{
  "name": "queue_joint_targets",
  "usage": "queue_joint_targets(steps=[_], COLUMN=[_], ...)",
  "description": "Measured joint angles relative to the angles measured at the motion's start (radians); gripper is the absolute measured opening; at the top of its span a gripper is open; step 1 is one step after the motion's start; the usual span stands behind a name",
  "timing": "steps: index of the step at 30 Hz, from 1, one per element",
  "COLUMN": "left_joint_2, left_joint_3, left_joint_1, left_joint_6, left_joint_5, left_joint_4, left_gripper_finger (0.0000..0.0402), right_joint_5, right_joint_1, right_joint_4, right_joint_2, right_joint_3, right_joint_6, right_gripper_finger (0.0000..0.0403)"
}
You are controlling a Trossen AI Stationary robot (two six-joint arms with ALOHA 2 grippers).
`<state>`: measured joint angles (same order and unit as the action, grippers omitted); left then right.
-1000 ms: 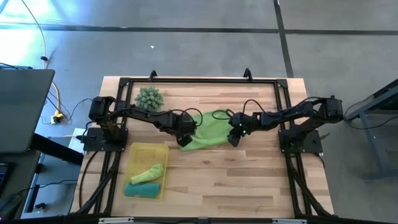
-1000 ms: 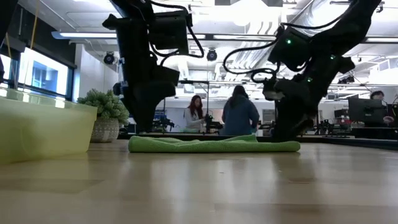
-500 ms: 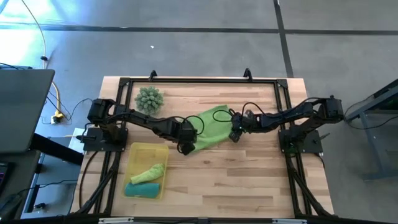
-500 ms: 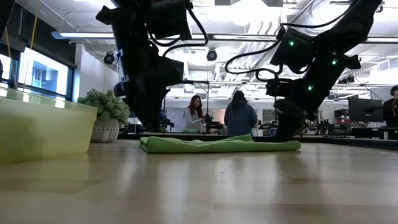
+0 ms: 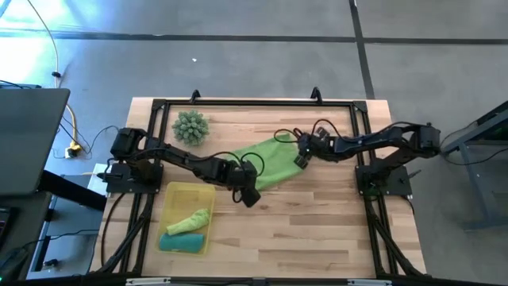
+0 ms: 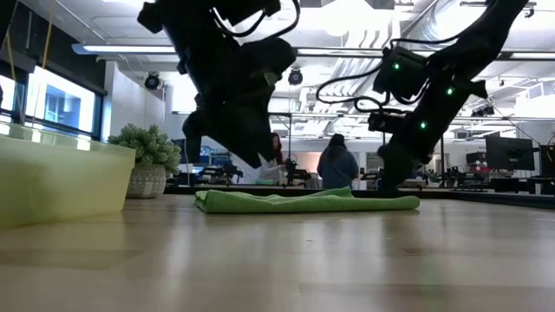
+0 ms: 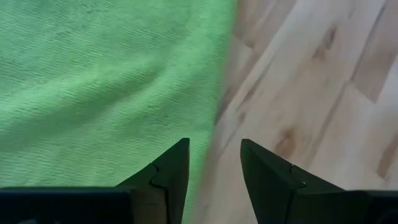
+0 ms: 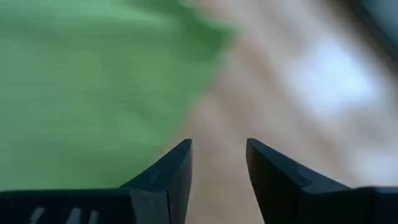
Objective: Roll microfiber towels into tight, uniform cylinder then place into a basket
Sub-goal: Fold the green towel
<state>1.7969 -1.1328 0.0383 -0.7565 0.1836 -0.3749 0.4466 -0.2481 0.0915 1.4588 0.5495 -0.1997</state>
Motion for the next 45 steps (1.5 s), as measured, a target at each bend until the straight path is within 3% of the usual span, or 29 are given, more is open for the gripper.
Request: queue_joint_targets(steps=[4,7,13,20,23,26,30,33,36,39,42,45], left_joint_2=[0.012,0.043,0.114,0.145,0.146,0.154,0.154,0.136,0.119,0.100,0.078,0.075], left_joint_3=[-0.001,0.002,0.000,-0.004,-0.004,0.000,0.000,-0.023,-0.065,-0.099,-0.100,-0.104], left_joint_1=[-0.008,-0.012,-0.008,0.022,0.044,0.057,0.056,0.045,0.024,0.003,-0.025,-0.057], left_joint_6=[-0.002,-0.043,-0.052,-0.054,-0.083,-0.082,0.088,0.239,0.364,0.466,0.526,0.609], left_joint_5=[0.012,0.012,0.007,-0.003,-0.019,-0.098,-0.218,-0.236,-0.228,-0.192,-0.136,-0.118], left_joint_4=[-0.024,-0.058,-0.068,-0.046,0.023,0.148,0.342,0.339,0.247,0.129,-0.050,-0.179], left_gripper_finger=[0.0132,0.0132,0.0132,0.0131,0.0131,0.0131,0.0131,0.0131,0.0131,0.0131,0.0131,0.0131], right_joint_5=[-0.298,-0.379,-0.346,-0.157,-0.107,-0.072,-0.057,-0.057,-0.078,-0.167,-0.271,-0.281], right_joint_1=[0.023,0.062,0.130,0.131,0.100,0.064,0.018,0.006,0.027,0.067,0.118,0.182], right_joint_4=[-0.010,-0.011,-0.017,-0.058,-0.126,-0.240,-0.388,-0.367,-0.242,-0.128,-0.131,-0.135], right_joint_2=[-0.007,-0.004,0.001,0.039,0.073,0.120,0.169,0.145,0.067,-0.016,-0.058,-0.052], right_joint_3=[-0.007,-0.019,-0.028,-0.028,-0.028,-0.028,-0.025,0.009,0.056,0.092,0.094,0.090], right_joint_6=[-0.087,-0.110,-0.116,-0.109,-0.036,0.105,0.284,0.310,0.226,0.066,-0.117,-0.253], right_gripper_finger=[0.0145,0.0145,0.0145,0.0145,0.0145,0.0145,0.0145,0.0145,0.0145,0.0145,0.0145,0.0145])
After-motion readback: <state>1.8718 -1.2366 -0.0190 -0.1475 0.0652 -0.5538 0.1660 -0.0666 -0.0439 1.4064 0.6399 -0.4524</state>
